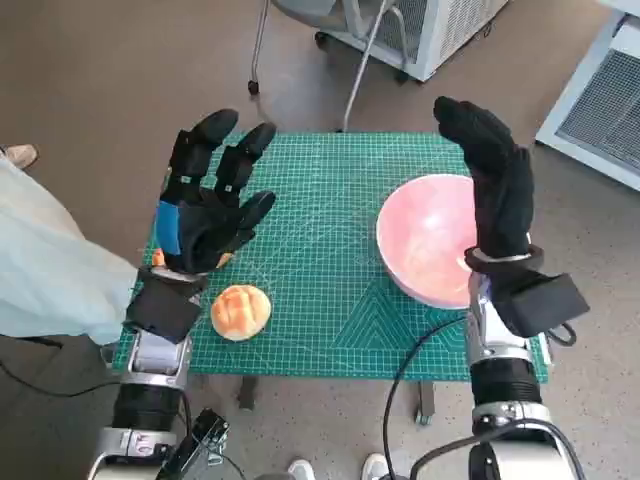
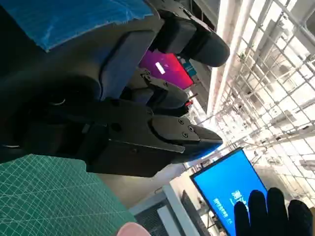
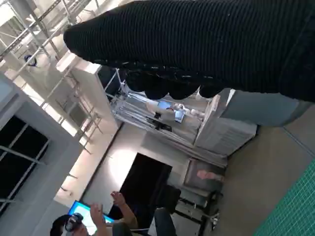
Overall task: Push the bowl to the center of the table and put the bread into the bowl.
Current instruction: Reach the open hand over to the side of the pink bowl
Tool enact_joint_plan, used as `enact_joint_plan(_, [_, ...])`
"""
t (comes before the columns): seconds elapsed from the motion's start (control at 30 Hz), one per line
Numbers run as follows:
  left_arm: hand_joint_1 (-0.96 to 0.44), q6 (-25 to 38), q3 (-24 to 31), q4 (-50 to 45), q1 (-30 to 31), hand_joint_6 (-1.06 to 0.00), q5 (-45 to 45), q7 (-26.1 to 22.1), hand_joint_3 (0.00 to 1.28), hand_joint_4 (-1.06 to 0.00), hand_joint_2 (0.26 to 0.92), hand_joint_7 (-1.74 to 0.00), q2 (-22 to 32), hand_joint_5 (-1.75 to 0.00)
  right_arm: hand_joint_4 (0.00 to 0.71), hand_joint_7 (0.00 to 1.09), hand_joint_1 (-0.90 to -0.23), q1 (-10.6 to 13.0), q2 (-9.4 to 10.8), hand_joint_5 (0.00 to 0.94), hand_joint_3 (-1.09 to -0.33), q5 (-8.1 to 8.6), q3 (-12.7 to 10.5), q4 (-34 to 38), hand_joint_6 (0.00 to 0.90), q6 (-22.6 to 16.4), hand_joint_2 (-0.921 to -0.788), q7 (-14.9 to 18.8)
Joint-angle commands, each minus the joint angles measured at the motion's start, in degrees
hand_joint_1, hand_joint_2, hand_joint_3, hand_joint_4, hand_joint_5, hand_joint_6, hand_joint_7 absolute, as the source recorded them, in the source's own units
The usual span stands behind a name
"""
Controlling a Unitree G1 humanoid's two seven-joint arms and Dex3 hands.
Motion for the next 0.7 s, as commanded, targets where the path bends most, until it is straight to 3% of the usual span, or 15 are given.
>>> enact_joint_plan(0.03, [-0.02,-0.79,-0.14,0.11,-0.96,-0.16,0.66,0.3,0.18,-0.26,0.921,-0.8,0.13,-0.54,0.406,0.81,-0.477,1.54,-0.39,0.0,-0.622,0.13,-0.07,0.15,0.127,0.72,-0.921,0.25])
enact_joint_plan(0.7, [-0.03,-1.07,-0.2,0.94,-1.51,-0.17,0.33,-0.02,0.18,-0.27,0.921,-0.79,-0.26,-0.52,0.39,0.82,-0.478,2.15,-0.88,0.0,-0.624,0.45,-0.53,-0.61,0.118,1.06,-0.921,0.23])
